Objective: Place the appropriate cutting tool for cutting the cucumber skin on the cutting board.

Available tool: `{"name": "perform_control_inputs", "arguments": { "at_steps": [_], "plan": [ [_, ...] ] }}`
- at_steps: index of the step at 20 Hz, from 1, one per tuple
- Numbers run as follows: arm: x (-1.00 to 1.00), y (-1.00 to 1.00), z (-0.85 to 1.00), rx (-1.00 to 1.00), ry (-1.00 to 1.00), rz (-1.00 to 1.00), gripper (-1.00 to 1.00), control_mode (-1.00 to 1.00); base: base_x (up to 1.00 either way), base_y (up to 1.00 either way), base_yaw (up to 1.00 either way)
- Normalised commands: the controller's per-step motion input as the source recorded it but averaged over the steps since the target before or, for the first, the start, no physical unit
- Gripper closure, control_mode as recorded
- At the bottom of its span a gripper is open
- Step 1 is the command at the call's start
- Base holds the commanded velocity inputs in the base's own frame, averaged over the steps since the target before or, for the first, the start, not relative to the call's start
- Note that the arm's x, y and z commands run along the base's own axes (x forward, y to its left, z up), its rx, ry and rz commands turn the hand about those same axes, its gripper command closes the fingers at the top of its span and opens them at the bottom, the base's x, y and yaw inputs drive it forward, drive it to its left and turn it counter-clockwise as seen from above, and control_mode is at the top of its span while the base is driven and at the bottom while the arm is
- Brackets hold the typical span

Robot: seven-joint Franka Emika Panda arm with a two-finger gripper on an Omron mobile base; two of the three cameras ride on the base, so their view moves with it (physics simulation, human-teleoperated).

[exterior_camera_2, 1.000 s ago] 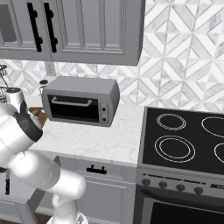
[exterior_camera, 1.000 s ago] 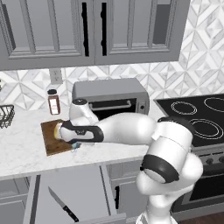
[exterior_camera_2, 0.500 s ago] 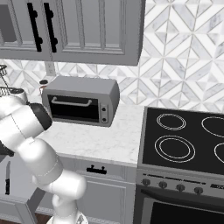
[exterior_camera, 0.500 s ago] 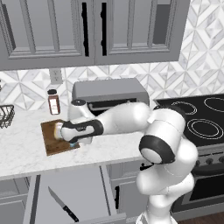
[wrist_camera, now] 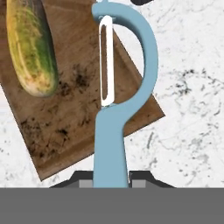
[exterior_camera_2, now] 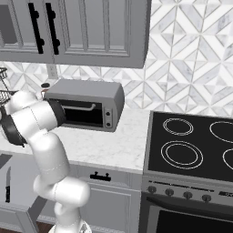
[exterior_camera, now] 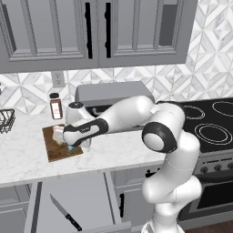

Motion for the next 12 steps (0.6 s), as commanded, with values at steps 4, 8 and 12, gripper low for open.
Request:
{"name": "perform_control_inputs", "arguments": {
  "at_steps": [4,8,12],
  "plan": [
    [0.0,0.07,-0.2,0.0,0.02,0.0,1.0,-1.0,0.0,0.0,0.0],
    [0.0,0.0,-0.14,0.0,0.0,0.0,1.0,-1.0,0.0,0.0,0.0],
    [0.11,0.0,-0.06,0.0,0.0,0.0,1.0,-1.0,0.0,0.0,0.0]
  ]
}}
